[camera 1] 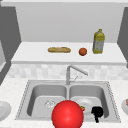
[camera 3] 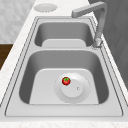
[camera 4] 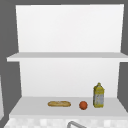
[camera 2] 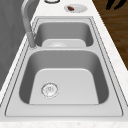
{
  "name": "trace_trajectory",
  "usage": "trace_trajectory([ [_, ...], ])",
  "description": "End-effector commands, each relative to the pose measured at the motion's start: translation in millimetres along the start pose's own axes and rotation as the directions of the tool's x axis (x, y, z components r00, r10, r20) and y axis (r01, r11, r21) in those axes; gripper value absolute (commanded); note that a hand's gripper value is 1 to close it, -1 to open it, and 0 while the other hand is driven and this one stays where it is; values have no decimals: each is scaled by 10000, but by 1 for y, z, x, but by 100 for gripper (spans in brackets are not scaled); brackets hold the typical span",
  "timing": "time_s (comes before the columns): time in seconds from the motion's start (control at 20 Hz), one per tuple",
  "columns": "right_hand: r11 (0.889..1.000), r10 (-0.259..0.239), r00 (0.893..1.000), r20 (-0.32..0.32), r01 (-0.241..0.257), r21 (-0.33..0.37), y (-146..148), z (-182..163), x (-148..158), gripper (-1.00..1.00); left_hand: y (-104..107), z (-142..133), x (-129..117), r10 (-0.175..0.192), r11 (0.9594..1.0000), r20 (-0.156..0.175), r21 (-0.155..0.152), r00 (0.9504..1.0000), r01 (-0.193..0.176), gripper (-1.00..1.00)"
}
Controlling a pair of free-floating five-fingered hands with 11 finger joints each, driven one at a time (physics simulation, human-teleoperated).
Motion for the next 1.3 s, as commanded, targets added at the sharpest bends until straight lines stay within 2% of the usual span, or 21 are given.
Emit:
trace_trajectory([
  [0.0,10000,0,10000,0,0,0,0,0,0,0,-7,28,11,261,9995,62,-162,9996,-260,-100],
  [0.05,10000,0,10000,0,0,0,0,0,0,0,-9,36,15,291,9994,13,-209,9996,-291,-100],
  [0.1,10000,0,10000,0,0,0,0,0,0,0,-14,37,0,797,9947,95,-651,9968,-790,-100],
  [0.15,10000,0,10000,0,0,0,0,0,0,0,-18,46,-2,730,9947,121,-735,9973,-719,-100],
  [0.2,10000,0,10000,0,0,0,0,0,0,0,-29,50,-2,480,9958,46,-779,9988,-475,-100],
  [0.4,10000,0,10000,0,0,0,0,0,0,0,-57,75,-12,275,9966,87,-779,9996,-267,-100],
  [0.45,10000,0,10000,0,0,0,0,0,0,0,-63,76,-12,284,9948,-34,-973,9996,-286,-100],
  [0.6,10000,0,10000,0,0,0,0,0,0,0,-77,87,-17,365,9914,-64,-1258,9993,-370,-100],
  [0.95,10000,0,10000,0,0,0,0,0,0,0,-103,106,-28,573,9783,-187,-1982,9982,-598,-100],
  [1.25,10000,0,10000,0,0,0,0,0,0,0,-111,113,-39,744,9620,-295,-2614,9968,-795,-100],
])
